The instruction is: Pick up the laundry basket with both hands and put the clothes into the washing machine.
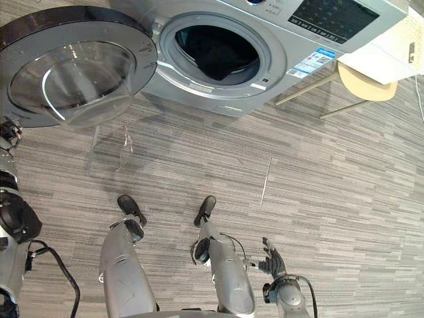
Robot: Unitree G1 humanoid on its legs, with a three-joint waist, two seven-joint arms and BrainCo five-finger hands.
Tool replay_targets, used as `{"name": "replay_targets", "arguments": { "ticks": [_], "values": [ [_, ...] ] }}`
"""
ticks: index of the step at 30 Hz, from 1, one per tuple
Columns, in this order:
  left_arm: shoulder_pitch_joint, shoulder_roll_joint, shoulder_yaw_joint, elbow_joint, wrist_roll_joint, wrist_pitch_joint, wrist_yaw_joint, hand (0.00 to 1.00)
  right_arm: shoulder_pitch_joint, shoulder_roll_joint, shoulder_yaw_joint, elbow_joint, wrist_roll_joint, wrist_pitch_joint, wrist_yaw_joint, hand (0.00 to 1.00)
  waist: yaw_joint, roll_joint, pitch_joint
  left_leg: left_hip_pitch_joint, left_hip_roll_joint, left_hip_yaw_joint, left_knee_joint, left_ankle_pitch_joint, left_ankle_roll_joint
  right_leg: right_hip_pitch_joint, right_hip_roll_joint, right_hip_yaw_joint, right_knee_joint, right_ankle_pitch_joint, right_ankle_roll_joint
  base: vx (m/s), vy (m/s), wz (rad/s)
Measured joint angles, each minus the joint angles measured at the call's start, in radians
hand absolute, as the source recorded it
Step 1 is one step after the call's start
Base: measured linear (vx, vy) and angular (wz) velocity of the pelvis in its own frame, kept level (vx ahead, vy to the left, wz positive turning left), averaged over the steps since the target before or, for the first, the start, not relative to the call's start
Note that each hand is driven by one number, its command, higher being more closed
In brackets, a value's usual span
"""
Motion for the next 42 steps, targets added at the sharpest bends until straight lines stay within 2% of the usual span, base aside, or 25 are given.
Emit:
{"name": "replay_targets", "arguments": {
  "ticks": [3, 5, 8, 9, 10, 11, 12, 13, 14, 15, 16, 18, 19, 20, 22, 23, 25, 27, 28, 30, 34, 38, 40, 41, 42],
  "values": [
    [0.019, -0.032, -0.122, -0.041, 0.042, 0.006, 0.058, 0.0, -0.032, -0.018, 0.048, -0.052, -0.031, -0.014, -0.001, 0.0, 0.003, -0.001, -0.001, 0.0, -0.021, -0.007, 0.0, 0.004, 0.003, 0.007, -0.012, -0.004, 0.0, 0.0, 0.0, 0.1, 0.048, 0.2],
    [0.037, -0.082, -0.174, -0.084, 0.045, 0.005, 0.107, 0.0, -0.07, -0.023, 0.074, -0.031, -0.034, -0.023, -0.003, 0.0, 0.004, -0.001, -0.001, 0.002, -0.045, -0.014, -0.005, 0.009, 0.012, 0.019, -0.03, -0.017, -0.003, 0.002, -0.003, 0.06, 0.081, 0.35],
    [0.182, -0.193, -0.303, -0.236, 0.061, -0.007, 0.193, 0.0, -0.143, 0.003, 0.107, 0.052, -0.036, -0.038, -0.037, 0.0, 0.008, -0.001, -0.005, 0.04, -0.089, -0.027, -0.006, 0.001, 0.027, 0.075, -0.058, -0.026, -0.005, 0.003, -0.004, 0.06, 0.147, 0.38],
    [0.29, -0.23, -0.398, -0.303, 0.059, -0.011, 0.219, 0.0, -0.157, 0.026, 0.11, 0.09, -0.038, -0.039, -0.049, 0.0, 0.017, -0.001, -0.021, 0.067, -0.105, -0.021, -0.007, -0.01, 0.037, 0.1, -0.074, -0.024, -0.001, 0.002, -0.002, 0.04, 0.209, 0.25],
    [0.403, -0.263, -0.502, -0.354, 0.055, -0.017, 0.229, 0.0, -0.17, 0.047, 0.11, 0.158, -0.039, -0.04, -0.049, 0.0, 0.026, 0.001, -0.033, 0.11, -0.126, -0.014, -0.012, -0.028, 0.037, 0.131, -0.095, -0.022, 0.008, -0.01, 0.016, 0.03, 0.232, 0.24],
    [0.459, -0.277, -0.561, -0.368, 0.052, -0.021, 0.23, 0.0, -0.181, 0.056, 0.11, 0.205, -0.039, -0.04, -0.05, 0.0, 0.029, 0.003, -0.041, 0.139, -0.14, -0.008, -0.025, -0.04, 0.03, 0.15, -0.111, -0.019, 0.019, -0.017, 0.025, 0.0, 0.241, 0.26],
    [0.551, -0.298, -0.738, -0.379, 0.035, -0.02, 0.223, 0.0, -0.198, 0.064, 0.11, 0.318, -0.039, -0.042, -0.052, 0.0, 0.032, 0.009, -0.08, 0.189, -0.182, 0.008, -0.053, -0.049, 0.028, 0.169, -0.156, -0.011, 0.056, -0.034, 0.049, 0.0, 0.253, 0.36],
    [0.592, -0.321, -0.96, -0.38, 0.022, -0.021, 0.164, 0.0, -0.199, 0.064, 0.107, 0.426, -0.038, -0.036, -0.061, 0.0, 0.03, 0.016, -0.128, 0.234, -0.24, 0.026, -0.1, -0.051, 0.023, 0.176, -0.213, 0.002, 0.098, -0.051, 0.072, 0.01, 0.255, 0.43],
    [0.596, -0.337, -1.064, -0.384, 0.003, -0.023, 0.119, 0.0, -0.199, 0.068, 0.109, 0.472, -0.038, -0.032, -0.066, 0.0, 0.019, 0.015, -0.144, 0.255, -0.267, 0.036, -0.097, -0.054, 0.021, 0.181, -0.251, 0.016, 0.113, -0.059, 0.079, 0.03, 0.294, 0.26],
    [0.601, -0.41, -1.211, -0.382, -0.043, -0.02, 0.044, 0.0, -0.203, 0.055, 0.11, 0.533, -0.037, -0.027, -0.067, 0.0, 0.009, 0.061, -0.17, 0.261, -0.253, -0.02, 0.001, -0.131, 0.007, 0.177, -0.262, 0.046, 0.177, -0.093, 0.122, -0.01, 0.303, -0.15],
    [0.6, -0.459, -1.296, -0.376, -0.074, -0.019, -0.009, 0.0, -0.211, 0.059, 0.112, 0.573, -0.037, -0.02, -0.066, 0.0, -0.014, 0.075, -0.185, 0.273, -0.259, -0.007, 0.026, -0.161, 0.037, 0.184, -0.269, 0.074, 0.191, -0.094, 0.125, -0.02, 0.3, -0.46],
    [0.558, -0.583, -1.498, -0.377, -0.154, -0.03, -0.161, 0.0, -0.242, 0.069, 0.111, 0.62, -0.035, -0.007, -0.058, 0.0, -0.068, 0.08, -0.22, 0.321, -0.269, 0.049, 0.012, -0.18, 0.065, 0.197, -0.274, 0.119, 0.193, -0.096, 0.124, -0.06, 0.201, -0.63],
    [0.538, -0.624, -1.537, -0.377, -0.181, -0.034, -0.191, 0.0, -0.256, 0.073, 0.111, 0.639, -0.035, -0.004, -0.053, 0.0, -0.073, 0.081, -0.222, 0.341, -0.27, 0.067, -0.003, -0.18, 0.064, 0.201, -0.268, 0.124, 0.206, -0.096, 0.122, -0.1, 0.187, -0.89],
    [0.492, -0.737, -1.624, -0.395, -0.315, -0.038, -0.278, 0.0, -0.277, 0.072, 0.109, 0.677, -0.038, 0.012, -0.04, 0.0, -0.092, 0.095, -0.235, 0.391, -0.271, 0.109, -0.043, -0.175, 0.056, 0.234, -0.242, 0.128, 0.193, -0.111, 0.097, -0.08, 0.126, -0.74],
    [0.473, -0.781, -1.643, -0.458, -0.387, -0.037, -0.31, 0.0, -0.274, 0.068, 0.107, 0.678, -0.044, 0.013, -0.039, 0.0, -0.105, 0.116, -0.249, 0.409, -0.272, 0.122, -0.055, -0.169, 0.047, 0.257, -0.234, 0.127, 0.162, -0.112, 0.096, -0.05, 0.063, -0.53],
    [0.448, -0.771, -1.645, -0.583, -0.502, -0.037, -0.339, 0.0, -0.27, 0.062, 0.096, 0.679, -0.068, 0.014, -0.028, 0.0, -0.103, 0.141, -0.265, 0.434, -0.278, 0.135, -0.08, -0.164, 0.038, 0.276, -0.225, 0.124, 0.132, -0.109, 0.091, -0.02, -0.009, -0.29],
    [0.432, -0.709, -1.642, -0.728, -0.599, -0.039, -0.361, 0.0, -0.253, 0.048, 0.09, 0.68, -0.077, 0.01, -0.019, 0.0, -0.098, 0.177, -0.296, 0.455, -0.287, 0.135, -0.12, -0.15, 0.018, 0.309, -0.223, 0.117, 0.099, -0.109, 0.089, -0.02, -0.042, 0.02],
    [0.442, -0.629, -1.622, -0.829, -0.634, -0.041, -0.383, 0.0, -0.236, 0.032, 0.091, 0.687, -0.088, 0.002, -0.013, 0.0, -0.092, 0.196, -0.327, 0.493, -0.309, 0.122, -0.175, -0.125, -0.006, 0.337, -0.222, 0.101, 0.074, -0.109, 0.088, 0.04, -0.098, 0.3],
    [0.468, -0.592, -1.586, -0.864, -0.633, -0.04, -0.396, 0.0, -0.232, 0.018, 0.092, 0.689, -0.1, -0.001, 0.0, 0.0, -0.088, 0.223, -0.344, 0.51, -0.315, 0.107, -0.205, -0.085, -0.005, 0.358, -0.218, 0.087, 0.067, -0.107, 0.081, 0.06, -0.12, 0.31],
    [0.503, -0.574, -1.55, -0.872, -0.628, -0.04, -0.41, 0.0, -0.231, 0.006, 0.092, 0.707, -0.105, -0.011, 0.002, 0.0, -0.077, 0.241, -0.355, 0.538, -0.319, 0.099, -0.242, -0.057, -0.007, 0.389, -0.209, 0.067, 0.055, -0.113, 0.074, 0.07, -0.093, 0.22],
    [0.56, -0.58, -1.544, -0.873, -0.6, -0.038, -0.438, 0.0, -0.232, 0.001, 0.09, 0.725, -0.105, -0.012, 0.001, 0.0, -0.067, 0.228, -0.36, 0.552, -0.346, 0.051, -0.327, 0.008, 0.015, 0.414, -0.201, 0.014, 0.043, -0.113, 0.069, 0.07, -0.048, 0.34],
    [0.607, -0.57, -1.538, -0.872, -0.526, -0.035, -0.463, 0.0, -0.235, 0.001, 0.09, 0.724, -0.105, -0.01, 0.0, 0.0, -0.065, 0.226, -0.363, 0.585, -0.361, 0.05, -0.359, 0.022, 0.02, 0.435, -0.202, 0.012, 0.042, -0.115, 0.068, 0.07, 0.016, 0.06],
    [0.624, -0.561, -1.537, -0.814, -0.43, -0.035, -0.511, 0.0, -0.243, 0.003, 0.093, 0.725, -0.106, -0.003, 0.0, 0.0, -0.071, 0.221, -0.362, 0.601, -0.368, 0.053, -0.373, 0.025, 0.02, 0.44, -0.2, 0.015, 0.042, -0.116, 0.068, 0.04, 0.027, -0.06],
    [0.619, -0.565, -1.536, -0.693, -0.331, -0.038, -0.549, 0.0, -0.252, 0.005, 0.096, 0.726, -0.105, 0.004, 0.005, 0.0, -0.078, 0.208, -0.353, 0.597, -0.365, 0.062, -0.372, 0.025, 0.02, 0.425, -0.199, 0.024, 0.043, -0.116, 0.068, -0.02, 0.034, -0.11],
    [0.613, -0.57, -1.534, -0.623, -0.277, -0.042, -0.56, 0.0, -0.258, 0.006, 0.096, 0.724, -0.104, 0.005, 0.007, 0.0, -0.083, 0.209, -0.353, 0.589, -0.362, 0.07, -0.369, 0.025, 0.02, 0.411, -0.199, 0.036, 0.048, -0.116, 0.068, -0.06, 0.036, -0.2]
  ]
}}
